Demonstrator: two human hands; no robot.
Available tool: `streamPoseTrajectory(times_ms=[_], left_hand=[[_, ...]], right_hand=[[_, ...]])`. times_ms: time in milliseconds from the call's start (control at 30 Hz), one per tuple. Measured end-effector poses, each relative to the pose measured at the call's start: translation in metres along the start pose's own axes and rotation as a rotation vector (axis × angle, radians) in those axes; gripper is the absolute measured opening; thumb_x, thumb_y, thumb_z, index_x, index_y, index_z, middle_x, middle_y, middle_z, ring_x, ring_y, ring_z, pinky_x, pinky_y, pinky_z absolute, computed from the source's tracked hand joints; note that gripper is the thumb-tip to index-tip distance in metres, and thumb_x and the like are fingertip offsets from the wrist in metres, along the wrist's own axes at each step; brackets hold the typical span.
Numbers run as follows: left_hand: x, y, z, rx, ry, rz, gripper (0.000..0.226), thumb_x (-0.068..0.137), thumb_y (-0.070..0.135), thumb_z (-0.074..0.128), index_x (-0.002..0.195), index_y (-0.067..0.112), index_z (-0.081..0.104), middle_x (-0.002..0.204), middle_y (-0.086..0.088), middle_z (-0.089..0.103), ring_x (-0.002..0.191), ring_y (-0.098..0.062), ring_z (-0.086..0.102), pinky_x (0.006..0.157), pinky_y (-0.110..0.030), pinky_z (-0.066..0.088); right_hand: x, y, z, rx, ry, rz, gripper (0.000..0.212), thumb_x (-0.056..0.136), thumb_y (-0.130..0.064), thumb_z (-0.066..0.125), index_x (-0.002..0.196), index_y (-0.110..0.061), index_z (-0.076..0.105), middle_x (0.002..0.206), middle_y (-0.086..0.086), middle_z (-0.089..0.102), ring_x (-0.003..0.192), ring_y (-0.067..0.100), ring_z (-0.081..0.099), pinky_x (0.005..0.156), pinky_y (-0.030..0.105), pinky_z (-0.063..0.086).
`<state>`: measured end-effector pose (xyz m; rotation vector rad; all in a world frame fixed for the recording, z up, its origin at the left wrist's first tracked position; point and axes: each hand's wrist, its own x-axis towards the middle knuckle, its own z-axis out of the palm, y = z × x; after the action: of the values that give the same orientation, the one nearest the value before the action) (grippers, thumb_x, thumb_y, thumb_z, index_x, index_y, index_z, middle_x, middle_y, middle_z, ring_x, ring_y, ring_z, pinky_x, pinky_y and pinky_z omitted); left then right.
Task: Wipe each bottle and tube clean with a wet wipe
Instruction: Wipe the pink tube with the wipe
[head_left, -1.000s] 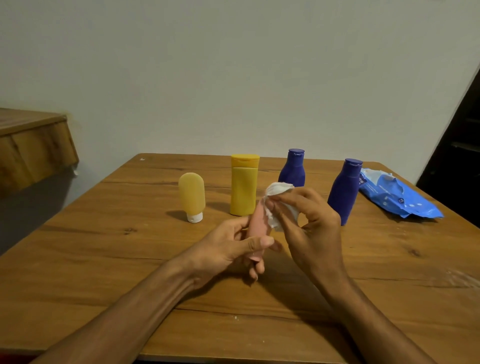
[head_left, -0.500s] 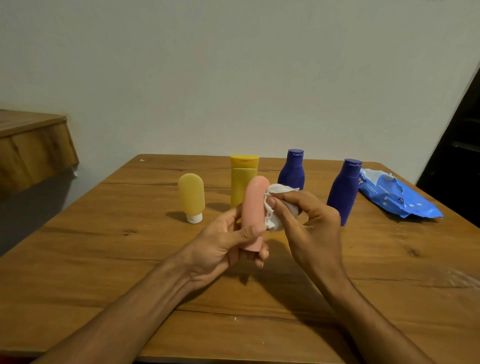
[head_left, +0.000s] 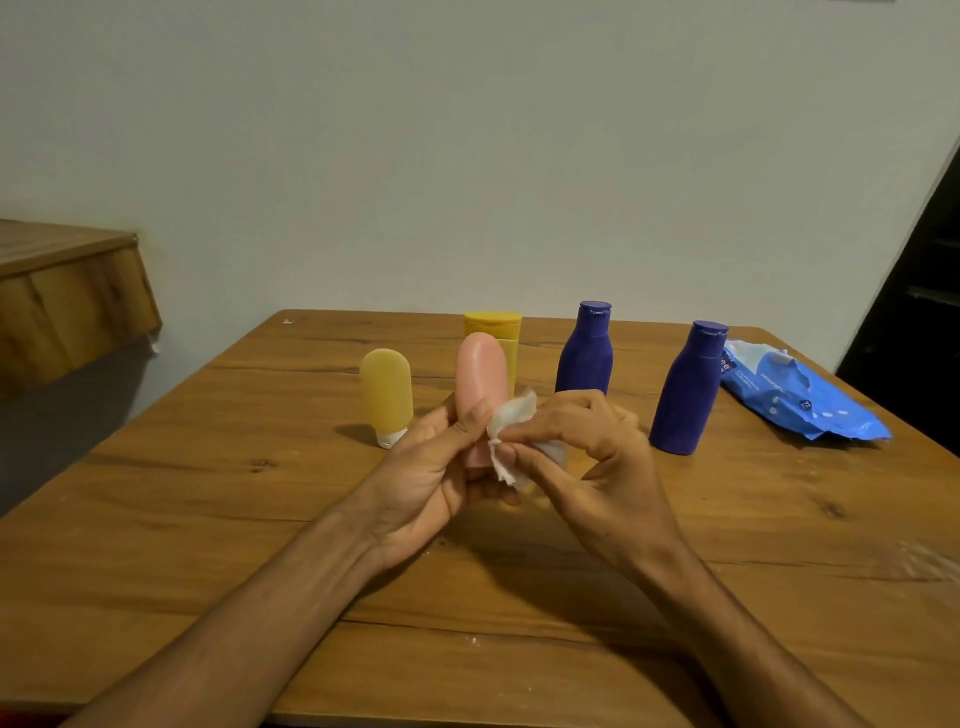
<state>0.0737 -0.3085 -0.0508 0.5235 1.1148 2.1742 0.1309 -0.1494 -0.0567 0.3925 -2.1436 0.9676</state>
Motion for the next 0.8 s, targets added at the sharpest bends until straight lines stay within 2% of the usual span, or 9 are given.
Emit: streamPoseTrajectory(times_ms=[100,200,300,400,467,633,733,800], left_hand=[[-0.001,0.002,0.0,-0.031,0.023,0.014,0.049,0.081,0.018,0.059,0.13,0.014,0.051,0.116,-0.015,0.071,0.102,-0.027,0.068,0.081,-0.042,0.057],[0.0,0.002,-0.001,0.078,0.032,0.025,0.044,0.081,0.014,0.065,0.123,0.017,0.055,0.104,-0.006,0.075,0.089,-0.02,0.068,0.072,-0.036,0.059],[0.002,0.002,-0.006,0.154,0.054,0.035,0.054,0.078,0.016,0.072,0.129,0.012,0.053,0.106,-0.007,0.07,0.087,-0.017,0.065,0.075,-0.032,0.053],[0.0,0.005,-0.005,0.209,0.037,0.05,0.05,0.08,0.015,0.074,0.127,0.014,0.055,0.104,-0.006,0.069,0.087,-0.015,0.064,0.075,-0.027,0.055],[-0.003,0.008,-0.004,0.271,0.027,0.071,0.047,0.077,0.014,0.071,0.123,0.019,0.057,0.103,-0.005,0.07,0.087,-0.016,0.065,0.077,-0.029,0.054],[-0.009,0.018,-0.007,0.337,0.048,0.128,0.05,0.076,0.015,0.068,0.124,0.022,0.058,0.115,-0.007,0.067,0.101,-0.02,0.067,0.085,-0.029,0.057],[-0.017,0.03,-0.013,0.484,0.099,0.162,0.045,0.077,0.024,0.068,0.121,0.029,0.057,0.124,-0.007,0.062,0.115,-0.024,0.063,0.095,-0.035,0.054],[-0.023,0.038,-0.019,0.582,0.14,0.188,0.041,0.077,0.032,0.068,0.117,0.035,0.057,0.125,-0.004,0.063,0.118,-0.022,0.06,0.1,-0.04,0.05]], right_hand=[[0.001,-0.005,-0.002,0.094,0.079,0.016,0.02,0.08,-0.034,0.069,0.094,-0.021,0.072,0.092,-0.012,0.069,0.095,0.013,0.061,0.079,0.037,0.052],[0.002,-0.01,-0.003,0.174,0.139,0.076,0.019,0.079,-0.027,0.073,0.094,-0.015,0.072,0.091,-0.008,0.07,0.091,0.01,0.064,0.076,0.023,0.052],[0.002,-0.012,-0.005,0.213,0.162,0.118,0.018,0.079,-0.02,0.071,0.094,-0.011,0.072,0.092,-0.005,0.07,0.089,0.008,0.065,0.074,0.015,0.05],[0.002,-0.013,-0.004,0.226,0.164,0.155,0.02,0.078,-0.023,0.07,0.096,-0.013,0.071,0.093,-0.005,0.07,0.092,0.009,0.065,0.074,0.017,0.052],[0.002,-0.014,-0.004,0.245,0.152,0.176,0.021,0.078,-0.023,0.07,0.096,-0.012,0.072,0.094,-0.004,0.07,0.094,0.011,0.065,0.076,0.02,0.053],[0.01,-0.021,0.002,0.268,0.109,0.156,0.022,0.08,-0.022,0.071,0.099,-0.012,0.072,0.097,-0.004,0.071,0.097,0.014,0.065,0.079,0.025,0.054],[0.02,-0.028,0.012,0.249,0.071,0.154,0.023,0.081,-0.023,0.07,0.102,-0.013,0.071,0.099,-0.006,0.071,0.097,0.009,0.065,0.078,0.023,0.054],[0.027,-0.034,0.022,0.246,0.052,0.145,0.021,0.082,-0.022,0.069,0.102,-0.014,0.071,0.099,-0.007,0.07,0.096,0.007,0.064,0.077,0.021,0.054]])
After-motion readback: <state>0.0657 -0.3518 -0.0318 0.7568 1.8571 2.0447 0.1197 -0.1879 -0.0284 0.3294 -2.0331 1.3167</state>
